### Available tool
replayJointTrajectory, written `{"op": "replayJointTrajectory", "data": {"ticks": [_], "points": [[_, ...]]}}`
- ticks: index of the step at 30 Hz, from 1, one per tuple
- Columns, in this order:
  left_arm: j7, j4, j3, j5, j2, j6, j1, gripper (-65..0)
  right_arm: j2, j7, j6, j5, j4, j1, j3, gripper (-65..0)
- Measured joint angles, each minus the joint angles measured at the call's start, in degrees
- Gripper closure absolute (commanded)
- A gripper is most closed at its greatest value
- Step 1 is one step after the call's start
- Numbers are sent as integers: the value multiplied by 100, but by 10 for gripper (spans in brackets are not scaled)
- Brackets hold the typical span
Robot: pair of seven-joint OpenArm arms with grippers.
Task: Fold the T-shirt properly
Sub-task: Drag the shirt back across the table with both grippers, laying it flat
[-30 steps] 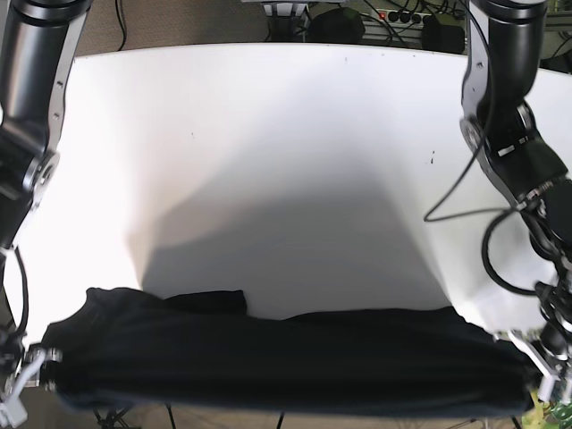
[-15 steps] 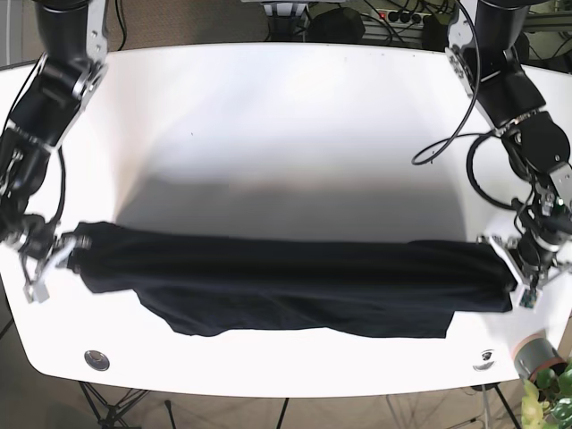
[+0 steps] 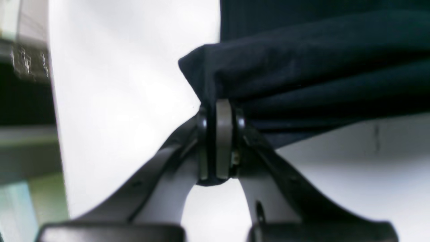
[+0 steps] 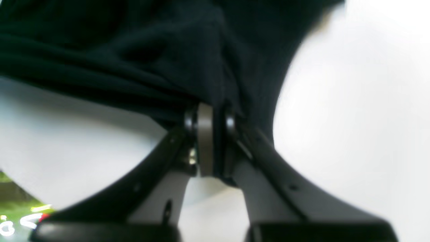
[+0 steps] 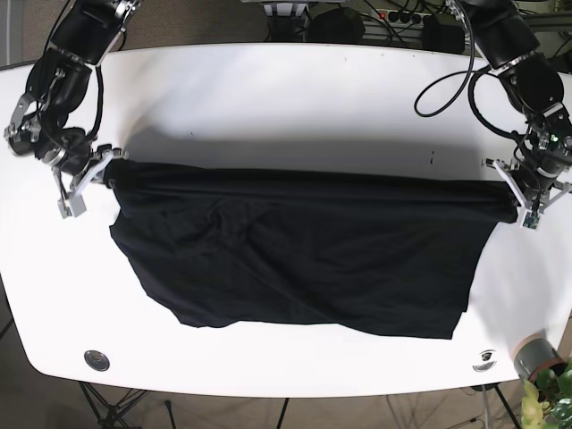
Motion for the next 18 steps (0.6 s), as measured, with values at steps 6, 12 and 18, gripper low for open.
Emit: {"op": "replayJointTrajectory", "data": {"ticks": [6,12,18], "points": [[-105,-2,-212,-66,33,-26,442,0,-98,2,4,-2,391,-664,39,-29],[-87,-52,-339,-9,13,-24,723,0,-221,26,2,44,743,-1246,33,-29],[-105,-372,-337,-48,-2,-28,767,0,-208,28,2,46,815,-1613,35,-35]]}}
